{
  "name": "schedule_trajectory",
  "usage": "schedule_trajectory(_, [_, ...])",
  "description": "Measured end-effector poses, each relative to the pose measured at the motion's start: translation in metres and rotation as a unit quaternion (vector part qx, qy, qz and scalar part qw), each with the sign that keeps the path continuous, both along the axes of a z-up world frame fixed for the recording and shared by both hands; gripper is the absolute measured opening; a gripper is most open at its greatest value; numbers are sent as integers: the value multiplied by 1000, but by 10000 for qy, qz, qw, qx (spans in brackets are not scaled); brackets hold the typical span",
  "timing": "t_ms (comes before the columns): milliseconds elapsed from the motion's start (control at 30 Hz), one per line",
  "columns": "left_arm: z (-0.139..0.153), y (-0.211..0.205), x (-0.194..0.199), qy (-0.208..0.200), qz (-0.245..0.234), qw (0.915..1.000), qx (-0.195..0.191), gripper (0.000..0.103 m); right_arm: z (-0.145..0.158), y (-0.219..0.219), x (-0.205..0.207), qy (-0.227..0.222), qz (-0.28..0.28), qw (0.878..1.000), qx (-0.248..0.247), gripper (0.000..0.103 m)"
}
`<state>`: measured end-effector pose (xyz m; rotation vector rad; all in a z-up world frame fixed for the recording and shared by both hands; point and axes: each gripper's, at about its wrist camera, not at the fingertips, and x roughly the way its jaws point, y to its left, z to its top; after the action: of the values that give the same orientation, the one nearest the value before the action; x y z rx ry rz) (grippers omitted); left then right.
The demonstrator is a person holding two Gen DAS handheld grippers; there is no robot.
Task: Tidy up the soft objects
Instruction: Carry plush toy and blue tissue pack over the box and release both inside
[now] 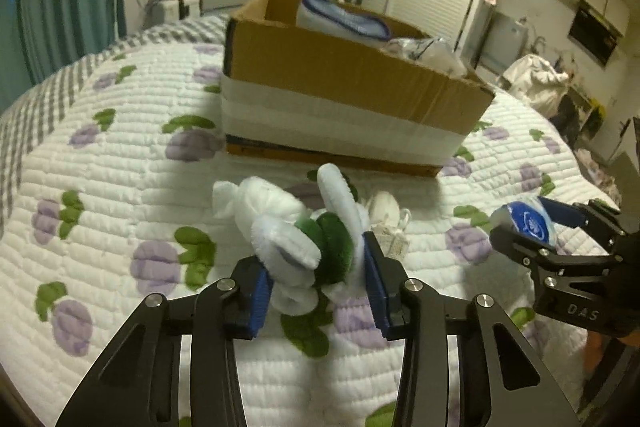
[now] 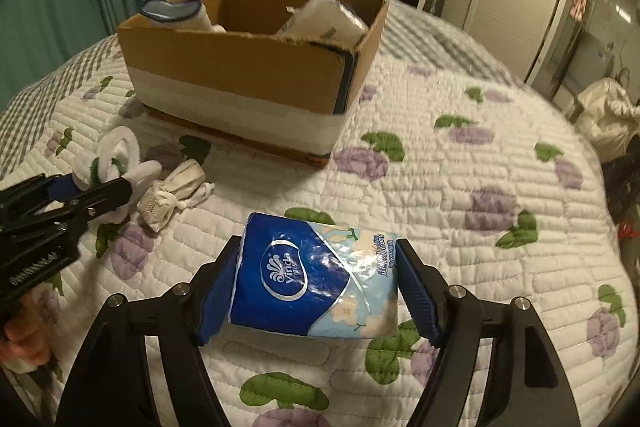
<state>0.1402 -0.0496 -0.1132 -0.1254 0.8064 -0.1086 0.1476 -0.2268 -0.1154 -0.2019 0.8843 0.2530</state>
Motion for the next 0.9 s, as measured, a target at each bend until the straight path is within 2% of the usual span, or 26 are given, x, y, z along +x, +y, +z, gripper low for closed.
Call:
schedule_trajectory(233, [36,3,-28,-277,15,9996,91,40,25,-2,-24,-234,31,9995,215,73])
schedule_trajectory(533, [111,5,-53,-932,-19,9951,321,40,108,7,-52,-867,314,9936,660,73])
schedule_trajectory(667, [140,6,-44,-1214,8,9916,446,40,153,12,-47,-1152,438,9887,859,73])
schedule_trajectory(900, [163,8,1,-1470,8,9870,649,40,206,27,-8,-1630,574,9805,930,73])
